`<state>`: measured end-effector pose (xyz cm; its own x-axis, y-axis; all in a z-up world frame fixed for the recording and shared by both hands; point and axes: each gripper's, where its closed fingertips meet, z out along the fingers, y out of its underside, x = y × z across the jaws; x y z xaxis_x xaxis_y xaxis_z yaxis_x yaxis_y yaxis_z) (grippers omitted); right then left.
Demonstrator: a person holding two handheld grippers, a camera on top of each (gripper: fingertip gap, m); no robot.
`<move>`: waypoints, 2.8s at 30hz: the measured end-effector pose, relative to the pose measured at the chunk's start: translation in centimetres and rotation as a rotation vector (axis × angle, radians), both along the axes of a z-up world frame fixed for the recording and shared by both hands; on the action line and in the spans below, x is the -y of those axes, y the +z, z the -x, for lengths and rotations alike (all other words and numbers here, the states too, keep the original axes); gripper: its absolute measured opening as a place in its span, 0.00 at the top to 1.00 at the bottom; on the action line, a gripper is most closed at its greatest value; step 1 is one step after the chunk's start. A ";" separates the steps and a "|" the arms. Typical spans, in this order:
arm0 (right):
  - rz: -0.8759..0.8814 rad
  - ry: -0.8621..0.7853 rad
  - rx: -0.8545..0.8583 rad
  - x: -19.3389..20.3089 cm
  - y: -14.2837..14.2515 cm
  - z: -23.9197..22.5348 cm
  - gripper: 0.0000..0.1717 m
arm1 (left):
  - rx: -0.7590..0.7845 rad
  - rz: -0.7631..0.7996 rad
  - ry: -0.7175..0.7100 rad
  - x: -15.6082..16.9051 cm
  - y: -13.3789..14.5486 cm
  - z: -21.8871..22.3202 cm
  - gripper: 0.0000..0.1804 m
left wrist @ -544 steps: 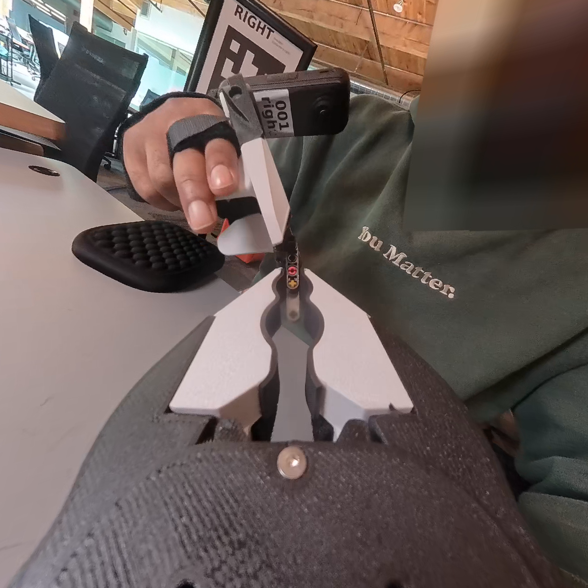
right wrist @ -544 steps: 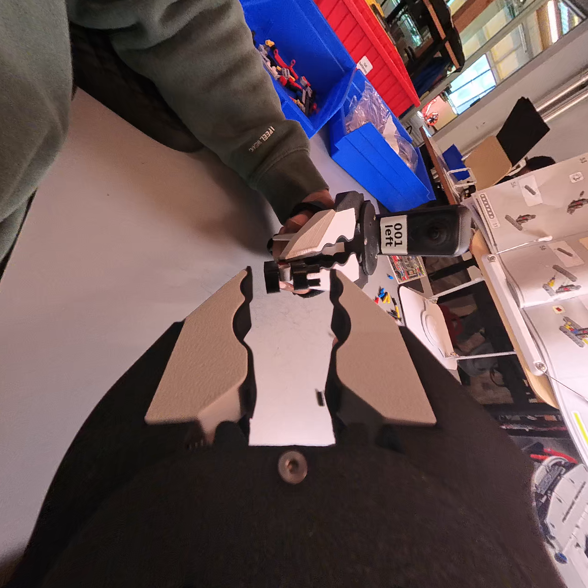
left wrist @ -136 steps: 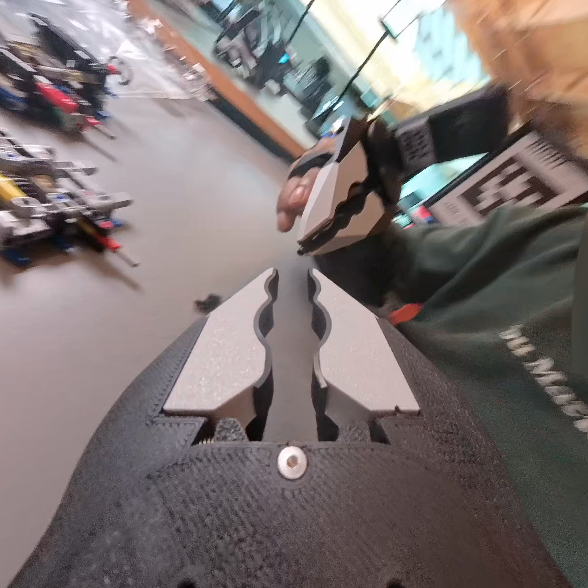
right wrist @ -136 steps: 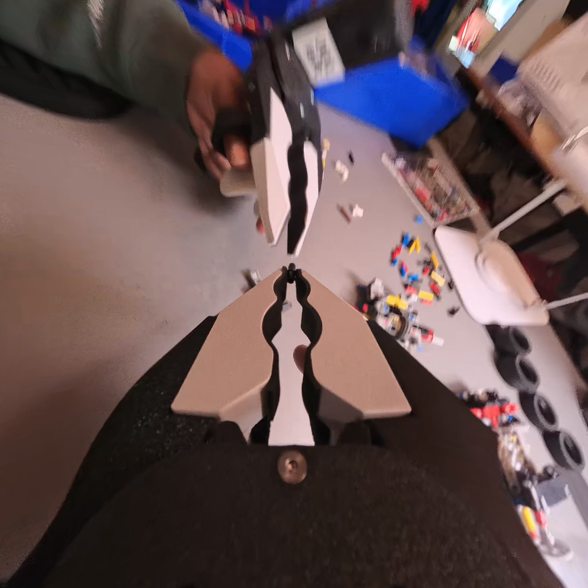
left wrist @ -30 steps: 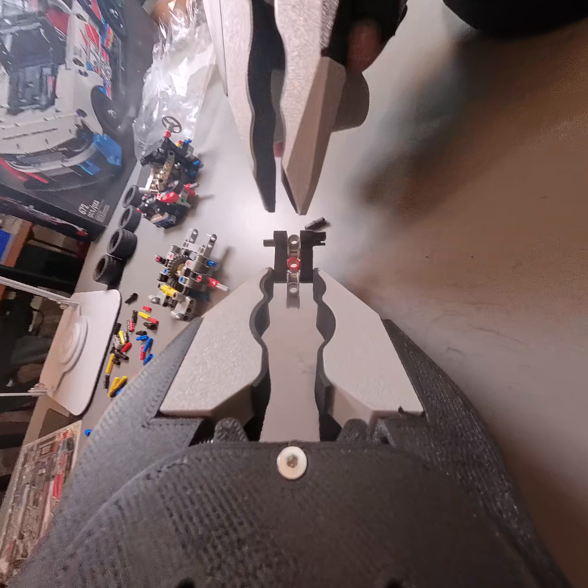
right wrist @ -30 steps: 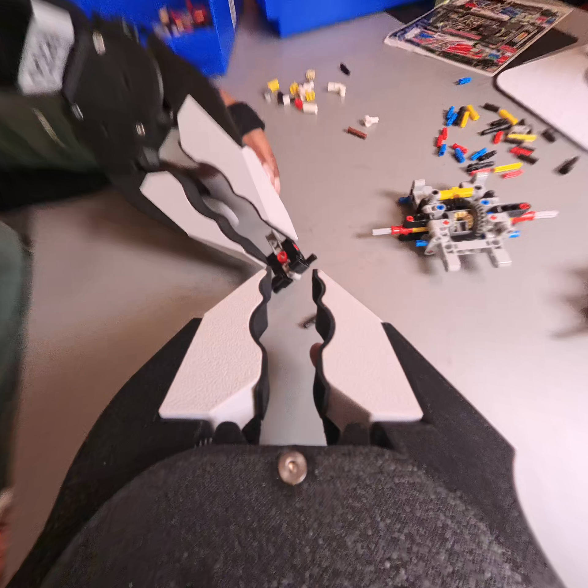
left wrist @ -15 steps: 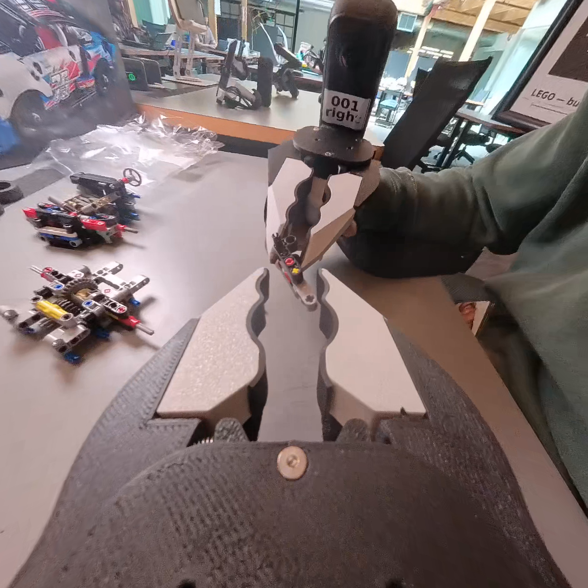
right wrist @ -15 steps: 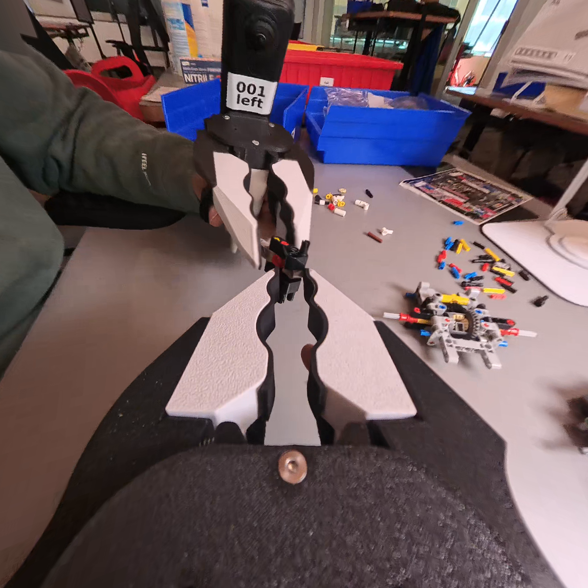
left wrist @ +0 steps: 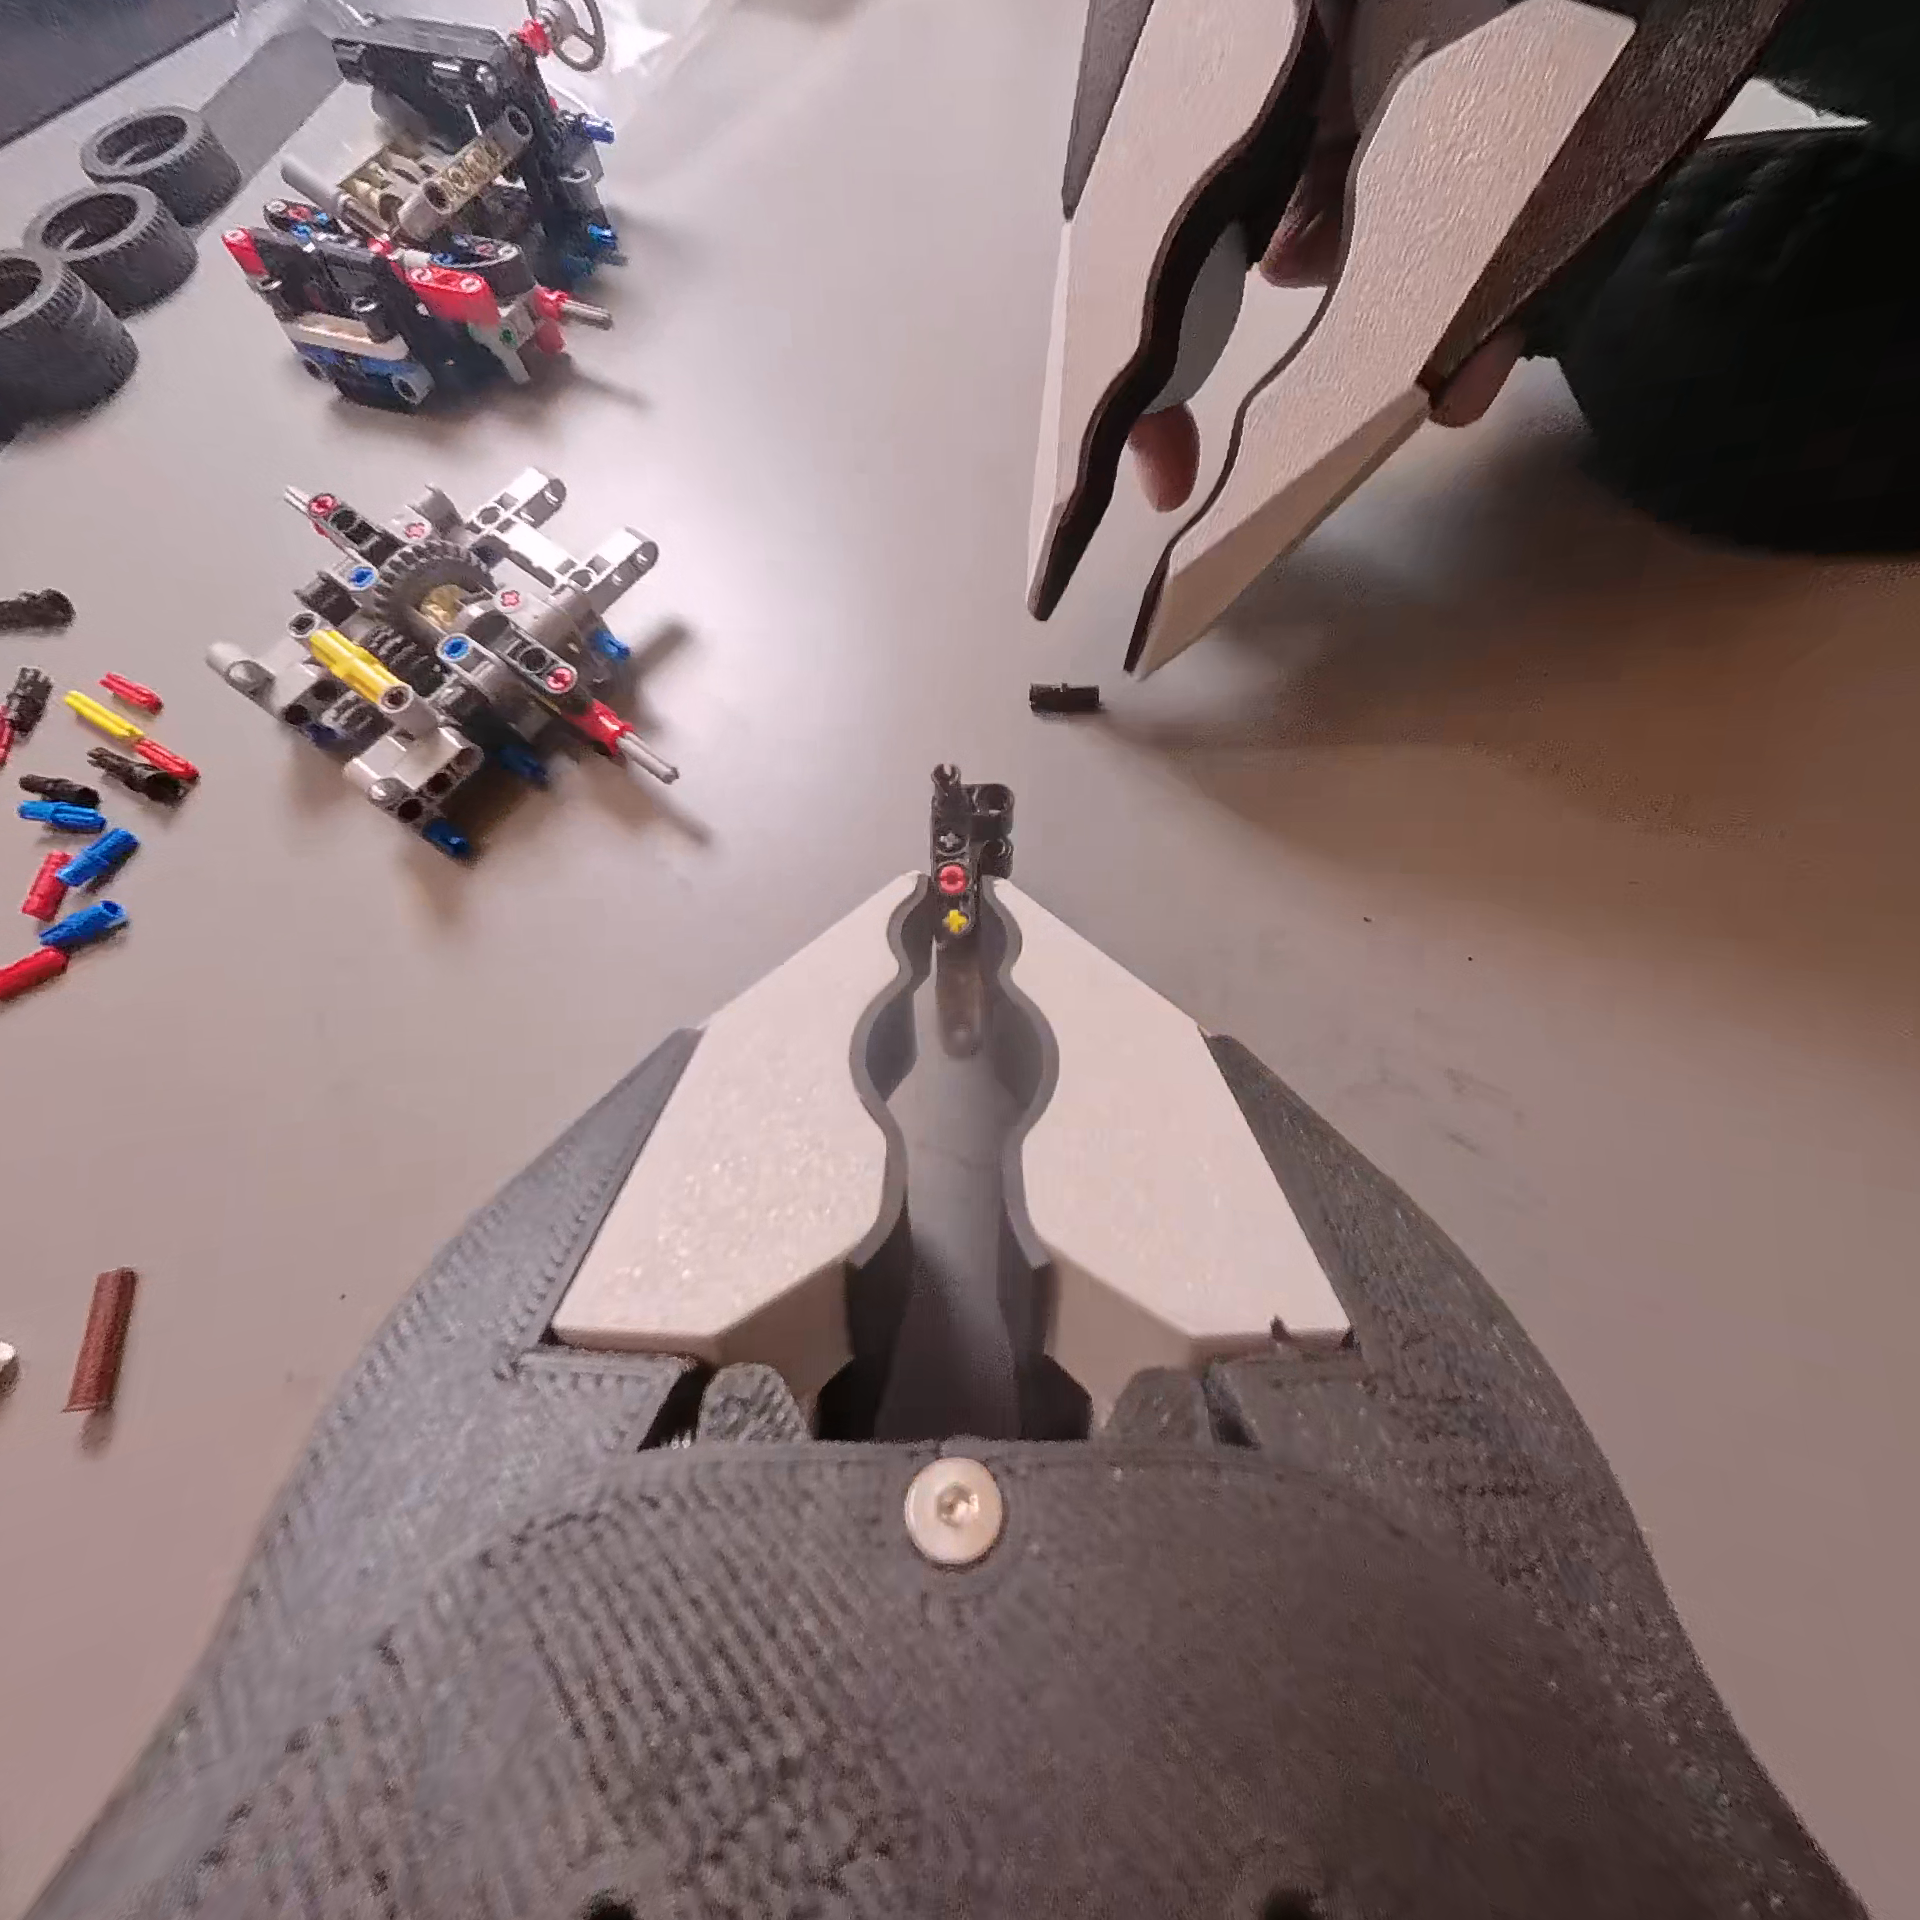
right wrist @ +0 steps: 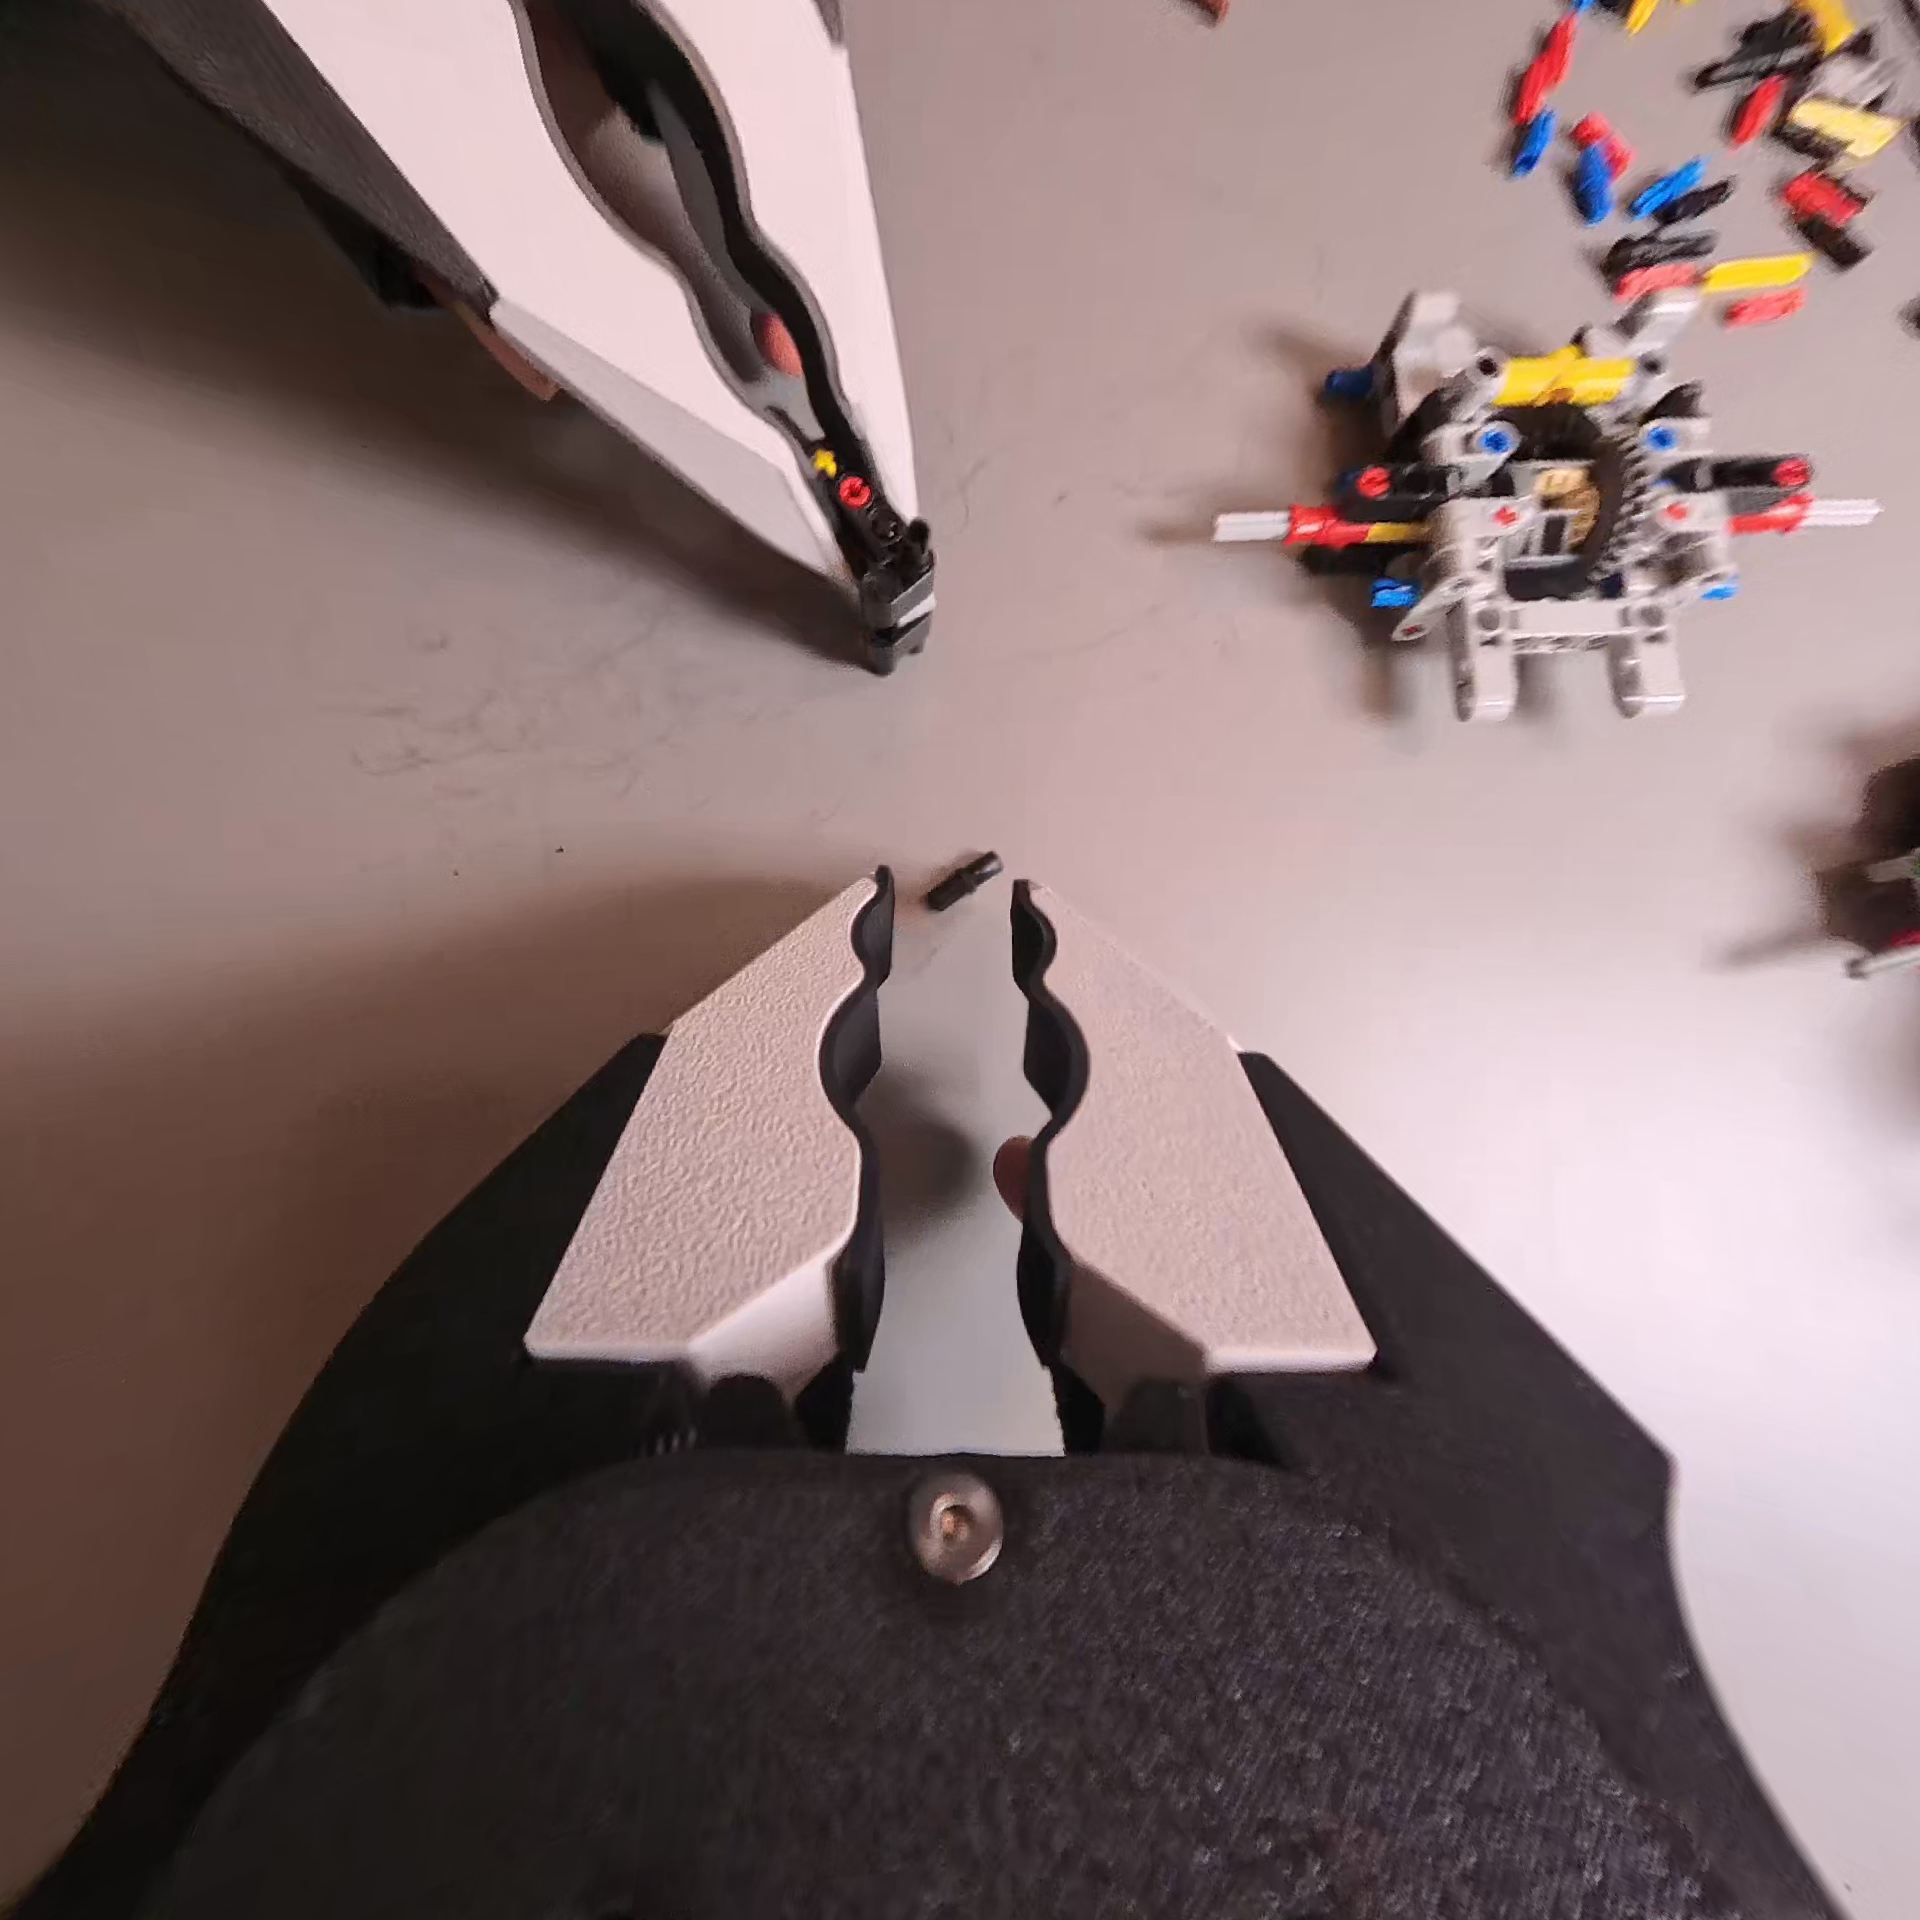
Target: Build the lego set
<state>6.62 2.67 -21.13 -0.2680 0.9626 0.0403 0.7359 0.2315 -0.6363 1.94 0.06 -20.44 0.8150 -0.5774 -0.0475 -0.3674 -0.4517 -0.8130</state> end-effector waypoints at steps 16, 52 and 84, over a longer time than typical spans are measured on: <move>-0.230 0.314 -0.041 2.7 1.3 1.5 0.98 | 0.052 0.064 -0.078 1.1 -0.5 -1.5 0.97; -0.271 0.347 -0.103 3.7 1.2 2.1 0.98 | 0.090 0.016 -0.212 2.0 0.4 -2.6 0.88; -0.268 0.396 -0.503 5.8 8.1 3.1 0.98 | 0.824 0.153 -0.247 2.8 7.4 -2.6 0.98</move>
<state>3.49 -3.13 -13.05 -0.4835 0.7353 0.4749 0.1937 0.6190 -0.7612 4.51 -2.72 -13.02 0.4063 -0.6942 0.5941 0.2090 -0.5624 -0.8000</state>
